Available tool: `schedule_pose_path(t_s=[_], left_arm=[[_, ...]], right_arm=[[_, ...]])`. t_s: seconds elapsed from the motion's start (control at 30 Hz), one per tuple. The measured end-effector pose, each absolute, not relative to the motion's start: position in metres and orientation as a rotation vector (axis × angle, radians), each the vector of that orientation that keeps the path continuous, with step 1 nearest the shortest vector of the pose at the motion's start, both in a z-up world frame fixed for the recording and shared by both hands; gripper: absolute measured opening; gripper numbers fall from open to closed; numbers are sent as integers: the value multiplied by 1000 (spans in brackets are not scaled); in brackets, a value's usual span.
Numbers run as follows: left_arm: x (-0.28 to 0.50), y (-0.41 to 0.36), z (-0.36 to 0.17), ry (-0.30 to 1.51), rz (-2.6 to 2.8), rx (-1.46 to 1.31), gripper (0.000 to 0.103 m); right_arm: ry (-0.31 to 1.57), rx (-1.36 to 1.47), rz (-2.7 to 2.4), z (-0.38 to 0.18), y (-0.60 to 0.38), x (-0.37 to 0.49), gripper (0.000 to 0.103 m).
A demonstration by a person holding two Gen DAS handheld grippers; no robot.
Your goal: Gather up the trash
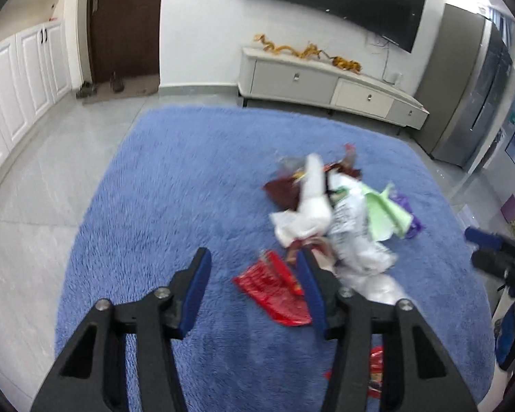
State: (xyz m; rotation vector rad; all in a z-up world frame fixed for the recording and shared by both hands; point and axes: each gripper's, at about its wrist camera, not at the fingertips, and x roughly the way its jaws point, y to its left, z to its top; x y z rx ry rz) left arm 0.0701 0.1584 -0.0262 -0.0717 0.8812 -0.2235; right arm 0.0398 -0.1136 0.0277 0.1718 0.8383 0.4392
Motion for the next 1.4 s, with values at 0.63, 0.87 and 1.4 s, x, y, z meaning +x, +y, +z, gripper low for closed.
schedule_pose_path(t_s=[0.63, 0.87, 1.4], left_arm=[[45, 141, -51, 913, -306, -93, 0], [26, 144, -29, 853, -279, -90, 0], [-33, 77, -22, 904, -625, -105, 3]], right_arm=[[980, 110, 607, -5, -42, 42, 28], [854, 125, 617, 27, -55, 19, 28], [792, 207, 546, 32, -103, 5, 28]])
